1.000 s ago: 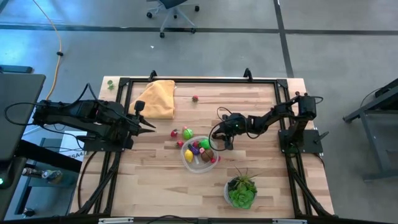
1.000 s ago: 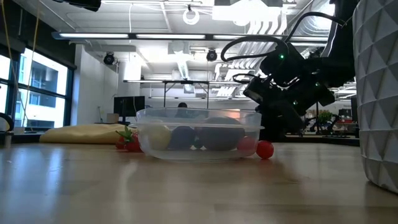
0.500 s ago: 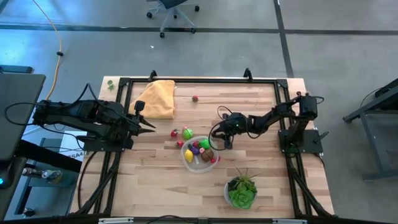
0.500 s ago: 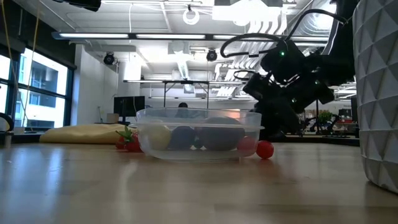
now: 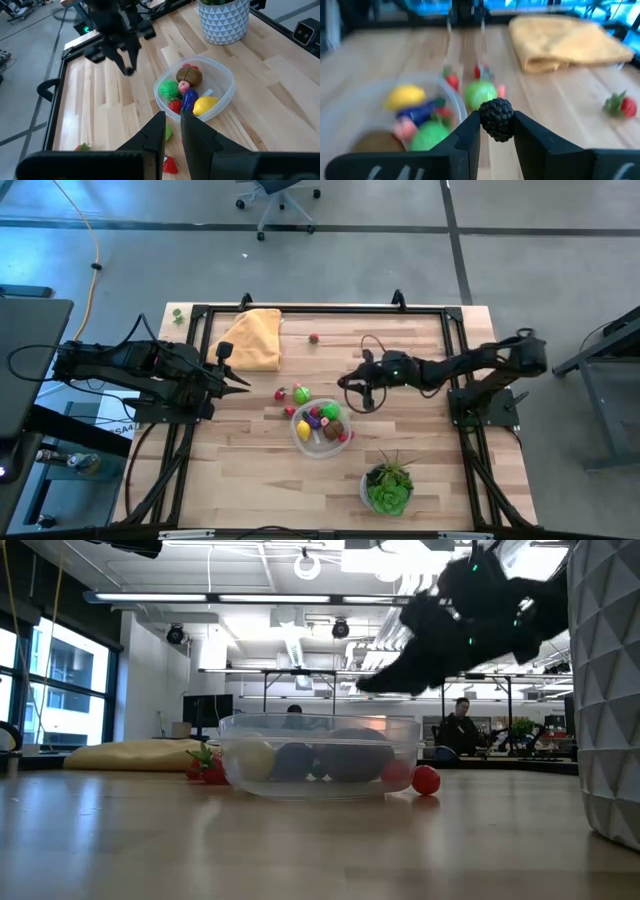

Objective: Pick and placing Produce into tupperware
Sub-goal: Put the black raspberry into the transparent bin

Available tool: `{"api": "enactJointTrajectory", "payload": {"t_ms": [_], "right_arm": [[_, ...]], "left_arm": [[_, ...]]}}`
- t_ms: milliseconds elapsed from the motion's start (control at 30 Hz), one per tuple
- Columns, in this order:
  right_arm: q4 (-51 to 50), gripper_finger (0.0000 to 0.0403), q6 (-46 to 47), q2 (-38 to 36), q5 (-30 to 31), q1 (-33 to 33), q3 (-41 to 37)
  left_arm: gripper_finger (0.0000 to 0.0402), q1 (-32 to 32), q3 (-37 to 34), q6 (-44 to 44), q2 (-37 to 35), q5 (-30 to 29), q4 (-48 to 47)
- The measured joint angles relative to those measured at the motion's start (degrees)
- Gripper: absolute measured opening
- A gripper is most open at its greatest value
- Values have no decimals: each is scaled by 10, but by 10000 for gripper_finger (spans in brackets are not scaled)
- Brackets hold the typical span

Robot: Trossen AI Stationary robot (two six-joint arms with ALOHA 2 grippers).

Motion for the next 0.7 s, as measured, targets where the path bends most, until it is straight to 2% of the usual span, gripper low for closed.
{"api": "enactJointTrajectory", "payload": {"t_ms": [167, 267, 367, 500, 700], "right_arm": [[-20, 85, 65, -63, -2, 2, 3], [-97, 85, 70, -84, -6, 15, 33], [-202, 85, 34, -83, -1, 38, 91], [-313, 85, -10, -46, 12, 66, 175], [-401, 85, -23, 46, 11, 90, 273]], "left_arm": [[51, 0, 0, 0, 0, 0, 0], [51, 0, 0, 0, 0, 0, 0], [51, 0, 0, 0, 0, 0, 0], [51, 0, 0, 0, 0, 0, 0], [51, 0, 0, 0, 0, 0, 0]]}}
